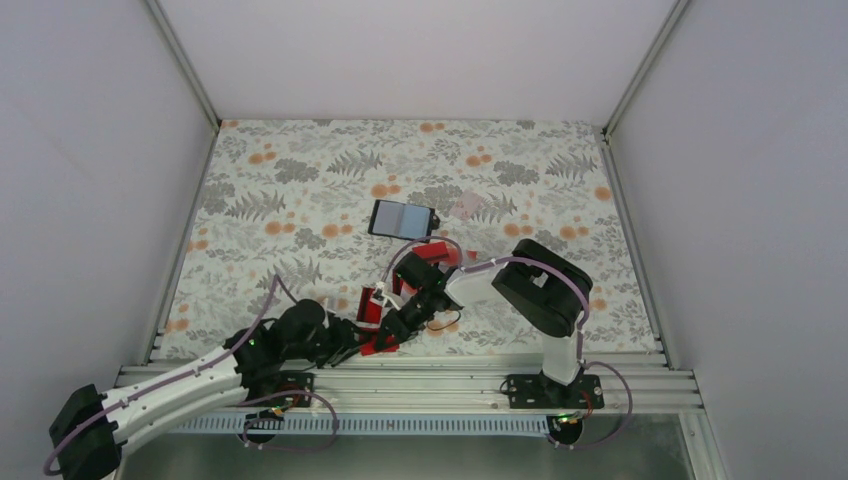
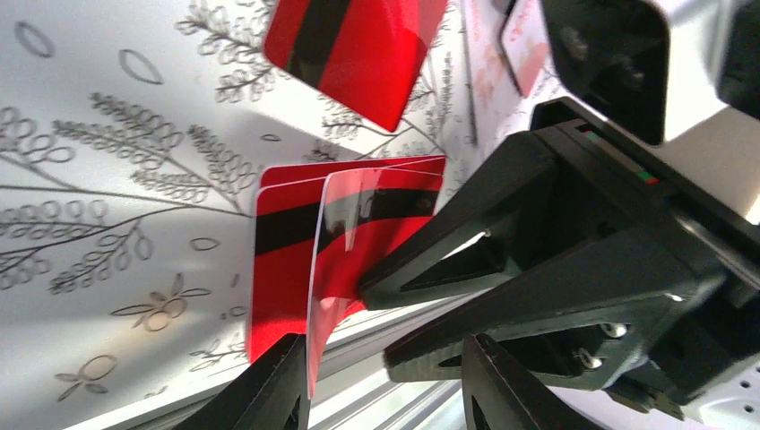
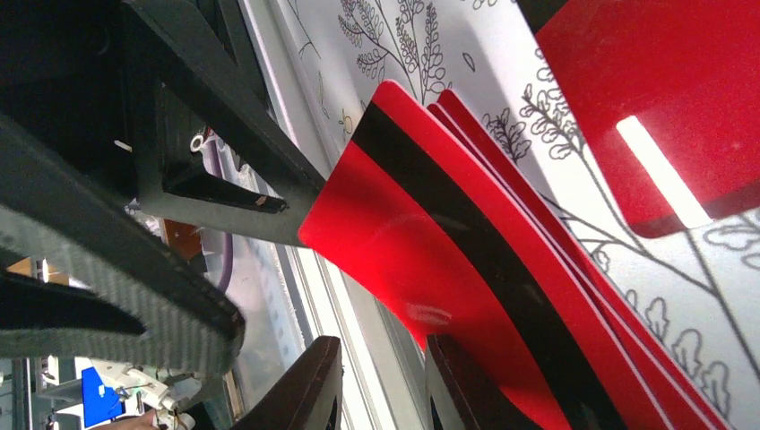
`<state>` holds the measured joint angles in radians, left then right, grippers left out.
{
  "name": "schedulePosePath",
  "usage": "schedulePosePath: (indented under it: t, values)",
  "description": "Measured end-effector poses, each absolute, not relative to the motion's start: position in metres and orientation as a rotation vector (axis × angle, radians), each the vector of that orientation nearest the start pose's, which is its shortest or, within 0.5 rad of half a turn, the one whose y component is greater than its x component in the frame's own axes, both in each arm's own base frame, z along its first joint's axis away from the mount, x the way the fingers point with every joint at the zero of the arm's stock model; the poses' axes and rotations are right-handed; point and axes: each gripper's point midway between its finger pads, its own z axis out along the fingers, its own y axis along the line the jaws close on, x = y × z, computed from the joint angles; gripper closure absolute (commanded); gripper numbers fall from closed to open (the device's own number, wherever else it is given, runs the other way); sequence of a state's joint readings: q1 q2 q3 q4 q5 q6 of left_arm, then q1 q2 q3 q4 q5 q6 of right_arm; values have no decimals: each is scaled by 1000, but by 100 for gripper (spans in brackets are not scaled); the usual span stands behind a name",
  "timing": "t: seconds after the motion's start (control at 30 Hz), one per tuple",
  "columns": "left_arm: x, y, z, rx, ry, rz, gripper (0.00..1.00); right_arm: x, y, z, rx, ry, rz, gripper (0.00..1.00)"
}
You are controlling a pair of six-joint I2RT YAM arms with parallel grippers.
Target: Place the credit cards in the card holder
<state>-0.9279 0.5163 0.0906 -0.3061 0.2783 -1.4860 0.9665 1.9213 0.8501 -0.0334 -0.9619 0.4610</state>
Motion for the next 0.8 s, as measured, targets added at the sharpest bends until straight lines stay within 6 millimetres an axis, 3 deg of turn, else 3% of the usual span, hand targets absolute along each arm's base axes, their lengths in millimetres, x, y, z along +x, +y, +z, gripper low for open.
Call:
schedulePosePath:
  t: [0.2, 0.5, 0.6, 0.8]
  values:
    - [98, -208, 46, -589, 2673, -1380, 67, 87, 375, 22, -1108, 2791, 1655, 75]
    - [105, -214, 56, -560, 2585, -1462, 69, 78, 371, 18, -1116, 2828, 1684, 75]
    - [104, -214, 51, -554, 2603, -1446, 69, 78, 371, 18, -1116, 2828, 1684, 75]
    - [98, -205, 23, -539, 2717, -1289, 72, 78, 371, 18, -1117, 2826, 1684, 75]
